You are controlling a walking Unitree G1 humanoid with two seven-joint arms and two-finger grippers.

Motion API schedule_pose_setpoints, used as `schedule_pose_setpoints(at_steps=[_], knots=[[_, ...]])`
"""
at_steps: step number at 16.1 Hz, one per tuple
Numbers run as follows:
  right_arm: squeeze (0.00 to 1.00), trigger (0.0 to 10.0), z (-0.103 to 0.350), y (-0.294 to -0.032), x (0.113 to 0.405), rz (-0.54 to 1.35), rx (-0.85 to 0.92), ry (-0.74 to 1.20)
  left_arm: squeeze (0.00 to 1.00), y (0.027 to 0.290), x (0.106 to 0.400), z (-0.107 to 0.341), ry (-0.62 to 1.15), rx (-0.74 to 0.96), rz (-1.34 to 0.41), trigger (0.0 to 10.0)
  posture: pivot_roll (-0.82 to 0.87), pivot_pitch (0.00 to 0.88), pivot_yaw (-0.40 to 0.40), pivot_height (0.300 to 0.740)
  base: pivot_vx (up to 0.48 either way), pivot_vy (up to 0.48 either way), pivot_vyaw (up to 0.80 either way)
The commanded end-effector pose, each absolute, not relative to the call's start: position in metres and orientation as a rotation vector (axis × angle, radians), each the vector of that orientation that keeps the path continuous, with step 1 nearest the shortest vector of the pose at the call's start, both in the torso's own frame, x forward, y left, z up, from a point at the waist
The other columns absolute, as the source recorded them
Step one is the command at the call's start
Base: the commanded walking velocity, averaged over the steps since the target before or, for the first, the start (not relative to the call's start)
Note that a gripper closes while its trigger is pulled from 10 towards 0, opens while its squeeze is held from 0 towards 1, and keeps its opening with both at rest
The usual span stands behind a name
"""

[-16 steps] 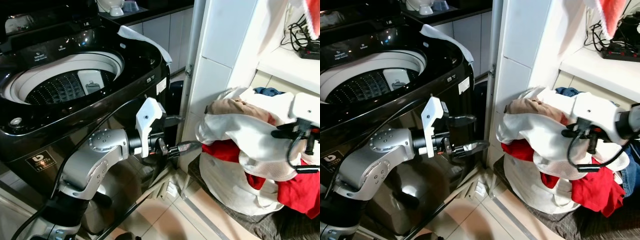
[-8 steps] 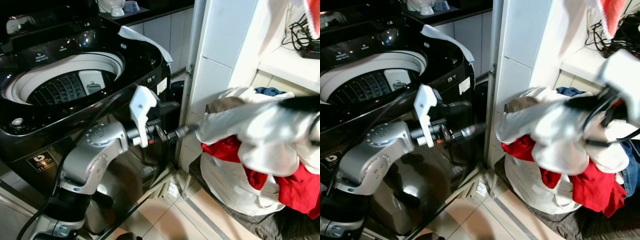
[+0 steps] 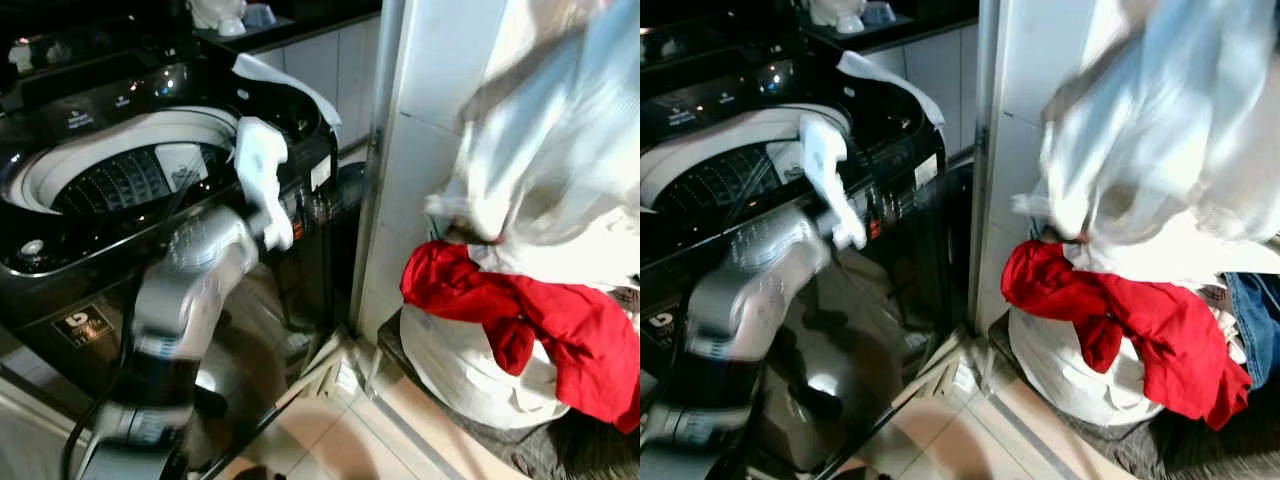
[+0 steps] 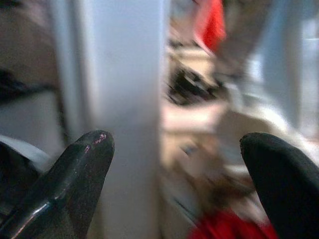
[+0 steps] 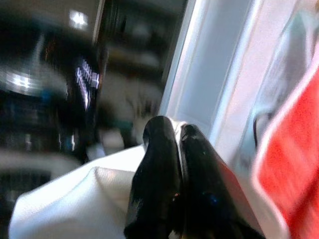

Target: Clothes washing

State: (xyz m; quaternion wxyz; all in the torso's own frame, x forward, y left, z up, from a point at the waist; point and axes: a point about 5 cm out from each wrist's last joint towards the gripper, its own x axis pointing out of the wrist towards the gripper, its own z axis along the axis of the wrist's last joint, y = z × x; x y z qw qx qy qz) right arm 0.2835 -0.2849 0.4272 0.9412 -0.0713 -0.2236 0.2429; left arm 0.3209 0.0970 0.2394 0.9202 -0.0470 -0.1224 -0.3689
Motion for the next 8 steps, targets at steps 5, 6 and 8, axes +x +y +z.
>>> schedule_pose_setpoints(at_steps=[5,6,8], knots=[[0.00,0.0,0.433,-0.219,0.305,0.705,0.060,-0.506,1.00,0.118,0.330,0.306,-0.535,-0.258,-0.612,10.0,-0.04,0.000,0.039,0.740,0.000,0.000,0.00],[0.00,0.0,0.419,-0.202,0.313,0.740,0.063,-0.456,1.00,0.114,0.327,0.317,-0.574,-0.291,-0.662,10.0,-0.03,0.000,0.037,0.740,0.000,0.000,0.00],[0.00,0.0,0.402,-0.180,0.323,0.789,0.153,-0.405,1.00,0.100,0.318,0.323,-0.581,-0.369,-0.827,10.0,-0.02,0.000,0.031,0.740,0.000,0.000,0.00]])
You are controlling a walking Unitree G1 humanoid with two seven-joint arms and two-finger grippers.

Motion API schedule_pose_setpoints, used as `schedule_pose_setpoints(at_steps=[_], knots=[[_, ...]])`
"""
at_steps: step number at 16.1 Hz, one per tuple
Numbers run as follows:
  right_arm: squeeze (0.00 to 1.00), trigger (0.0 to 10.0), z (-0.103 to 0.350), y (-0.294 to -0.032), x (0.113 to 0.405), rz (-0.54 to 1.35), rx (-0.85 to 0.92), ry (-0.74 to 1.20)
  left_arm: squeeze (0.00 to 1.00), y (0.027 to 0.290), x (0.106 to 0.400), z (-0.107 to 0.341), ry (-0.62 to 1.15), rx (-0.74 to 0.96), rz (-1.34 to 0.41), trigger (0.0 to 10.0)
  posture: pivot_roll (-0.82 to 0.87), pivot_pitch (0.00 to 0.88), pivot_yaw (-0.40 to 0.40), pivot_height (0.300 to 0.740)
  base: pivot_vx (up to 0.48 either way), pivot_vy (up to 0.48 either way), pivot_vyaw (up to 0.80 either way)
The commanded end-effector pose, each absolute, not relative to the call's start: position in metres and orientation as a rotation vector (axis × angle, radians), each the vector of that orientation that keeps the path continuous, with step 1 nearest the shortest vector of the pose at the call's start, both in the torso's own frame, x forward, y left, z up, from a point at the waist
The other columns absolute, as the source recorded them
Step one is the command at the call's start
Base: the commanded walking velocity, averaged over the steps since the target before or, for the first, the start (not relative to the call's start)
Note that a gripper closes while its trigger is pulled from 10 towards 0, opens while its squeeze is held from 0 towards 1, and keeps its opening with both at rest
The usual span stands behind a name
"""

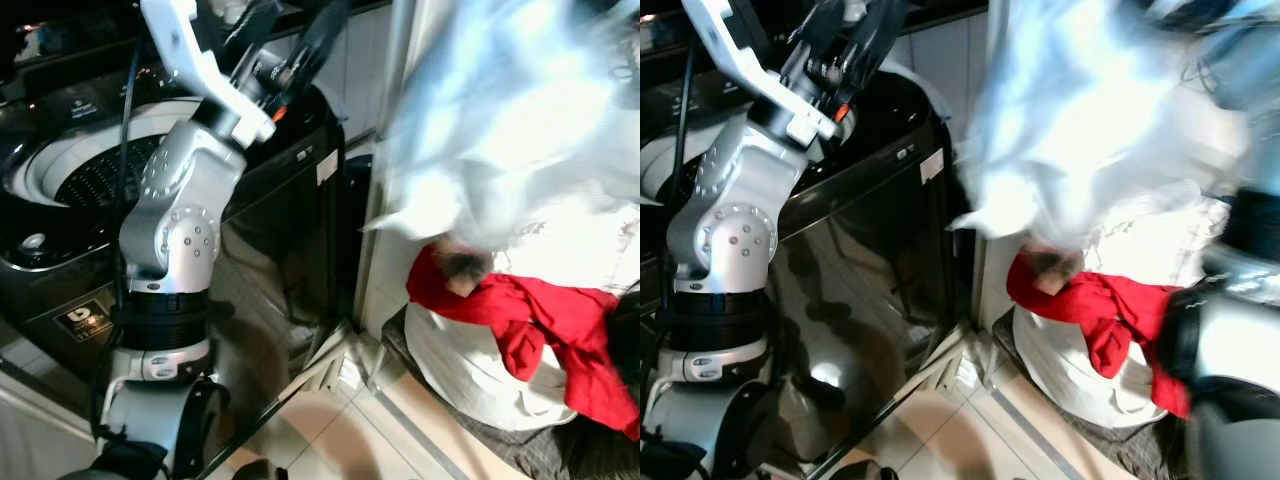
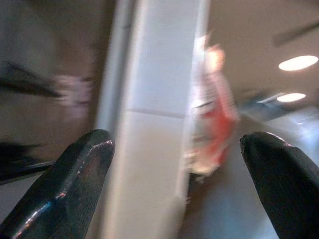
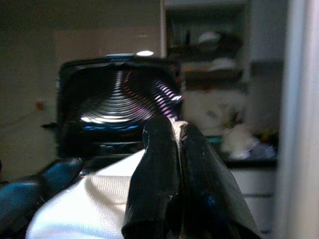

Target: Clothes washing

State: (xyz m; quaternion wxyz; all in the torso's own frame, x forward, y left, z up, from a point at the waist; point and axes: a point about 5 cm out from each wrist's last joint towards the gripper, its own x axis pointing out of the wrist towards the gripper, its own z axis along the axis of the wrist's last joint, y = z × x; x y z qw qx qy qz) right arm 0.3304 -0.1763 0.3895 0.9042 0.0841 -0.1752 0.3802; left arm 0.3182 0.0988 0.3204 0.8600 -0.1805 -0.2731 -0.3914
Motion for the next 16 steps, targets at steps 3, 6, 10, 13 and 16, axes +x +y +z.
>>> schedule_pose_setpoints(at_steps=[3,6,10,13,16], knots=[[0.00,0.0,0.380,-0.145,0.326,0.872,0.220,-0.332,1.00,0.076,0.309,0.304,-0.457,-0.428,-0.981,10.0,-0.03,0.000,0.034,0.740,0.000,0.000,0.00],[0.00,0.0,0.373,-0.131,0.324,0.895,0.249,-0.305,1.00,0.067,0.314,0.287,-0.374,-0.411,-0.961,10.0,-0.03,0.000,0.035,0.740,0.000,0.000,0.00],[0.00,0.0,0.367,-0.115,0.314,0.960,0.266,-0.281,0.07,0.061,0.324,0.270,-0.330,-0.259,-0.875,10.0,-0.04,0.000,0.045,0.740,0.000,0.000,0.00],[0.00,0.0,0.363,-0.110,0.309,0.984,0.269,-0.262,0.00,0.062,0.334,0.262,-0.313,-0.151,-0.750,10.0,-0.04,0.000,0.049,0.740,0.000,0.000,0.00],[0.00,0.0,0.363,-0.108,0.307,0.987,0.270,-0.258,0.00,0.065,0.335,0.267,-0.347,-0.224,-0.737,0.0,-0.04,0.000,0.052,0.740,0.000,0.000,0.00]])
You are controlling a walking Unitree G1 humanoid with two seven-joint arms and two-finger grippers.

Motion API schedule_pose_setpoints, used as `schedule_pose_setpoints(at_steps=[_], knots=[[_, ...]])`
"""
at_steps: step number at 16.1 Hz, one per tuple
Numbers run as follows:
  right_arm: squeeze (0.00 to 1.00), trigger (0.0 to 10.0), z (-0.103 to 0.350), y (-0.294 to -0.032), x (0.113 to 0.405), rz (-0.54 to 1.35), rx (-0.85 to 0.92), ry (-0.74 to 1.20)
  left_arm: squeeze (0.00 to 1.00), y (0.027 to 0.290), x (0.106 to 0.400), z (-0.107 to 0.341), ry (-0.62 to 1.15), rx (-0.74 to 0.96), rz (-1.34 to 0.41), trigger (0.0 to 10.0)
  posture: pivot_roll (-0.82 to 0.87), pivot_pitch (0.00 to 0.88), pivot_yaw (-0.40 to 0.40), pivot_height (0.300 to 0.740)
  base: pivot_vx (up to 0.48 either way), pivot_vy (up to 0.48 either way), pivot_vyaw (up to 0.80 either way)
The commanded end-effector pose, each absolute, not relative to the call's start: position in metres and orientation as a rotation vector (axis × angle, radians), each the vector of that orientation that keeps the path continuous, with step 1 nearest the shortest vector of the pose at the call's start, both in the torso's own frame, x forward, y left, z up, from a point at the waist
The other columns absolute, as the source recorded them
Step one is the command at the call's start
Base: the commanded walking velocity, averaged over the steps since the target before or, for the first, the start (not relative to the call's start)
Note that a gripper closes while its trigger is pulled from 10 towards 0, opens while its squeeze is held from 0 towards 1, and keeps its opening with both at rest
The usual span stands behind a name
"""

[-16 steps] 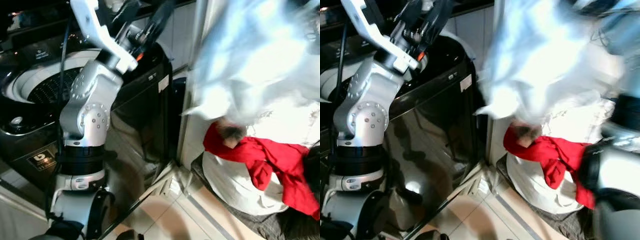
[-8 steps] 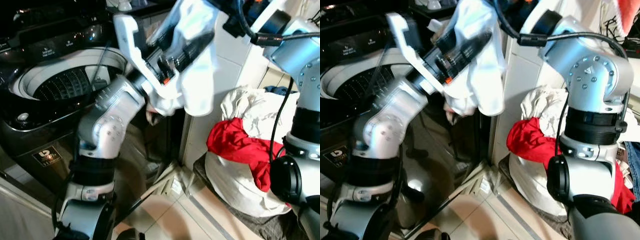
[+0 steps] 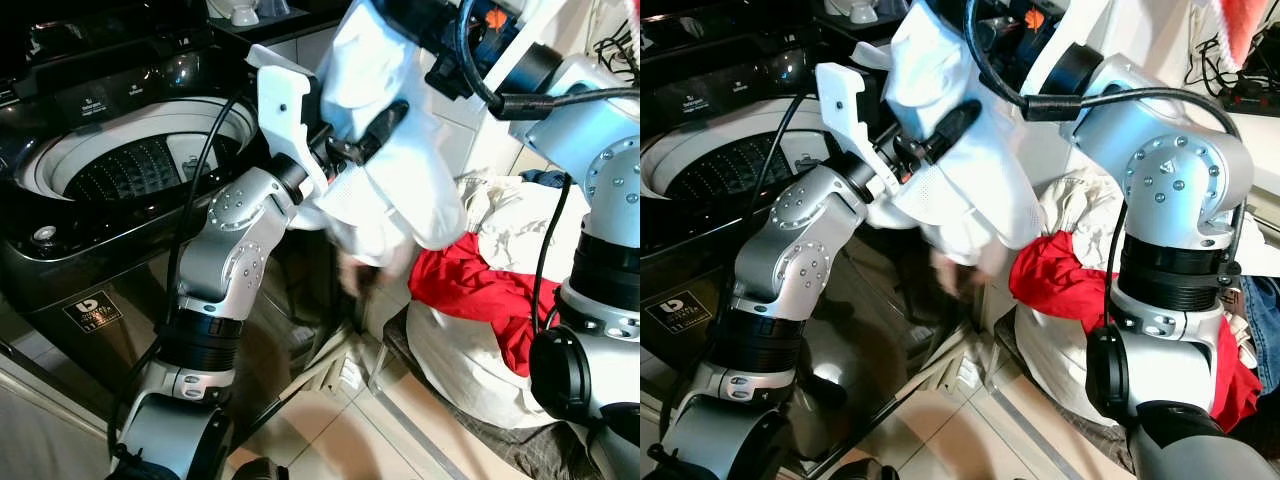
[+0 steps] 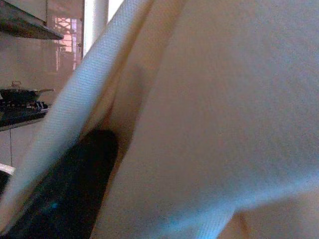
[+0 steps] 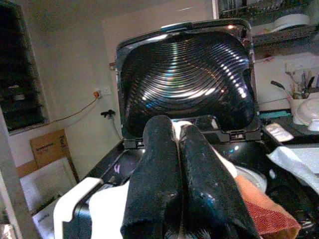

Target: Clothes washing

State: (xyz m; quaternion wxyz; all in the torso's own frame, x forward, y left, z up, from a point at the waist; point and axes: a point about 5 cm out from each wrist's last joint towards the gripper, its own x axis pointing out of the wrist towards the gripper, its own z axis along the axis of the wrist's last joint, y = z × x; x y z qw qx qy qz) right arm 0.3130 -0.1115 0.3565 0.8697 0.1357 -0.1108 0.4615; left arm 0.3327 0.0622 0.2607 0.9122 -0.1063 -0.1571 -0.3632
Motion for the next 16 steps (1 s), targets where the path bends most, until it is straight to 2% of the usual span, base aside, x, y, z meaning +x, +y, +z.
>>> schedule_pose_setpoints(at_steps=[1,16], knots=[[0.00,0.0,0.3624,-0.1085,0.3066,0.988,0.270,-0.257,0.00,0.0649,0.3346,0.2669,-0.346,-0.241,-0.749,0.0,-0.04,0.000,0.051,0.740,0.000,0.000,0.00],[0.00,0.0,0.3534,-0.1078,0.3023,0.972,0.278,-0.227,0.00,0.0698,0.3357,0.2640,-0.344,-0.257,-0.739,0.0,-0.04,0.000,0.058,0.740,0.000,0.000,0.00]])
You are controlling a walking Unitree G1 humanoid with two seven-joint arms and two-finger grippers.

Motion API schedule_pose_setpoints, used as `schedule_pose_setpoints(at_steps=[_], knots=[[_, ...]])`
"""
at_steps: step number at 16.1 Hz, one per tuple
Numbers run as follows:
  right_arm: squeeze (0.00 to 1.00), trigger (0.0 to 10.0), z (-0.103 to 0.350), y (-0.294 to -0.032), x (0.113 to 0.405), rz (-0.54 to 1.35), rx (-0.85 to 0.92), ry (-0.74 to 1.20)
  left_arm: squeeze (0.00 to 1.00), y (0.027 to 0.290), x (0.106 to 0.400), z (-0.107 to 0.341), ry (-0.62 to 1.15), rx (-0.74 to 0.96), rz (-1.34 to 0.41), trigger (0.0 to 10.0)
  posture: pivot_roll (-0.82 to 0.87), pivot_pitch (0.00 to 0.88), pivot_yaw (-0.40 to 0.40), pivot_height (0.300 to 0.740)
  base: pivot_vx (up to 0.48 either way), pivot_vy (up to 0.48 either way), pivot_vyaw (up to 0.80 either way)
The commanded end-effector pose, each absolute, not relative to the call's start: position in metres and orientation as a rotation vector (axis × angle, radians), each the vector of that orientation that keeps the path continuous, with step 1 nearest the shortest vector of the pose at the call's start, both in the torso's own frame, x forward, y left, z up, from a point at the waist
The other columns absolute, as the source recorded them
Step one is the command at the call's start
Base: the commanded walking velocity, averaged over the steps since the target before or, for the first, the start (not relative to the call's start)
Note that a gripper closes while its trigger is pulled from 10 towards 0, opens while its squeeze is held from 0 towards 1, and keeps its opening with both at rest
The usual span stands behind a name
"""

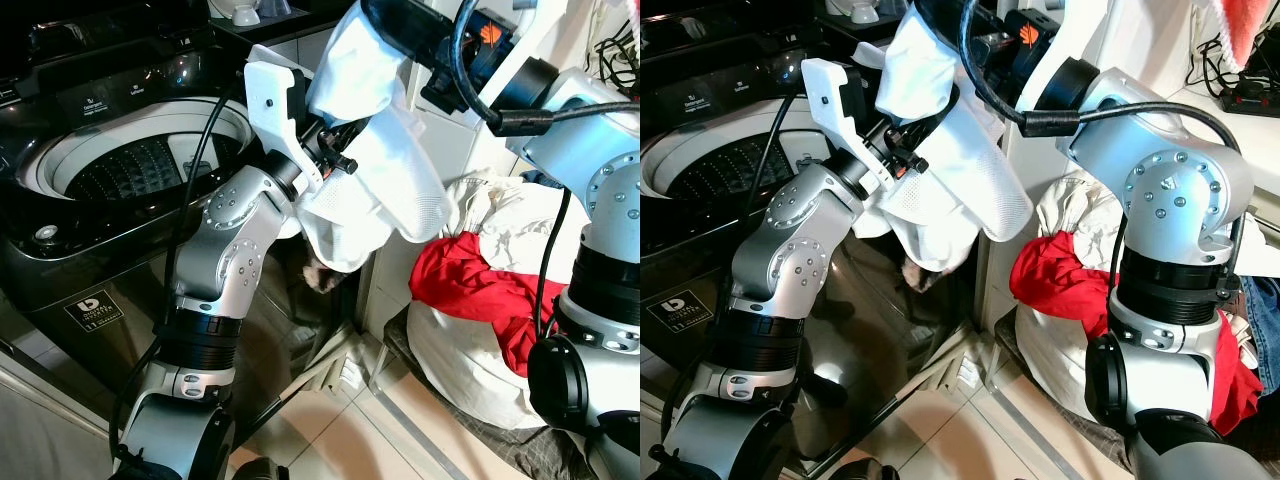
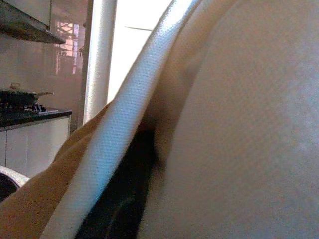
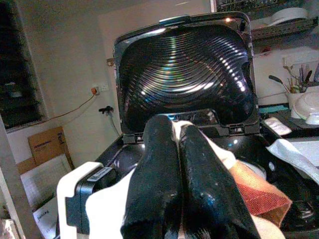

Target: Clothes washing

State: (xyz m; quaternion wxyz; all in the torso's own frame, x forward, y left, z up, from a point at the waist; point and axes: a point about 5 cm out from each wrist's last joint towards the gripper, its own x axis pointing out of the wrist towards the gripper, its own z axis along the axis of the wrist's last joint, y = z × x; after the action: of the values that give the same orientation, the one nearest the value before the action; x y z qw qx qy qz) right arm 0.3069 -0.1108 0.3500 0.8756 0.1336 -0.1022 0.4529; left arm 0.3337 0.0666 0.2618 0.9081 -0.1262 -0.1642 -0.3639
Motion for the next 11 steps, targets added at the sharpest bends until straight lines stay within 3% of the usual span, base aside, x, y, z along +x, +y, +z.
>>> schedule_pose_setpoints(at_steps=[1,5,6,7,8,11], knots=[[0.00,0.0,0.353,-0.108,0.302,0.970,0.278,-0.226,0.00,0.070,0.336,0.264,-0.342,-0.256,-0.735,0.0,-0.04,0.000,0.058,0.740,0.000,0.000,0.00],[0.00,0.0,0.352,-0.108,0.301,0.959,0.273,-0.224,0.00,0.071,0.336,0.263,-0.341,-0.252,-0.741,0.0,-0.04,0.000,0.062,0.740,0.000,0.000,0.00],[0.00,4.9,0.351,-0.109,0.302,0.952,0.272,-0.221,0.00,0.071,0.336,0.263,-0.340,-0.253,-0.740,0.0,-0.04,0.000,0.065,0.740,0.000,0.000,0.00],[0.40,10.0,0.350,-0.110,0.302,0.944,0.274,-0.216,0.00,0.071,0.336,0.263,-0.339,-0.251,-0.736,0.0,-0.04,0.000,0.065,0.740,0.000,0.000,0.00],[1.00,10.0,0.347,-0.112,0.302,0.930,0.296,-0.202,0.00,0.073,0.337,0.262,-0.336,-0.249,-0.727,0.0,-0.04,0.000,0.065,0.740,0.000,0.000,0.00],[1.00,10.0,0.341,-0.138,0.307,0.794,0.338,-0.205,0.00,0.080,0.339,0.259,-0.324,-0.245,-0.691,0.0,-0.04,0.000,0.069,0.740,0.000,0.000,0.00]])
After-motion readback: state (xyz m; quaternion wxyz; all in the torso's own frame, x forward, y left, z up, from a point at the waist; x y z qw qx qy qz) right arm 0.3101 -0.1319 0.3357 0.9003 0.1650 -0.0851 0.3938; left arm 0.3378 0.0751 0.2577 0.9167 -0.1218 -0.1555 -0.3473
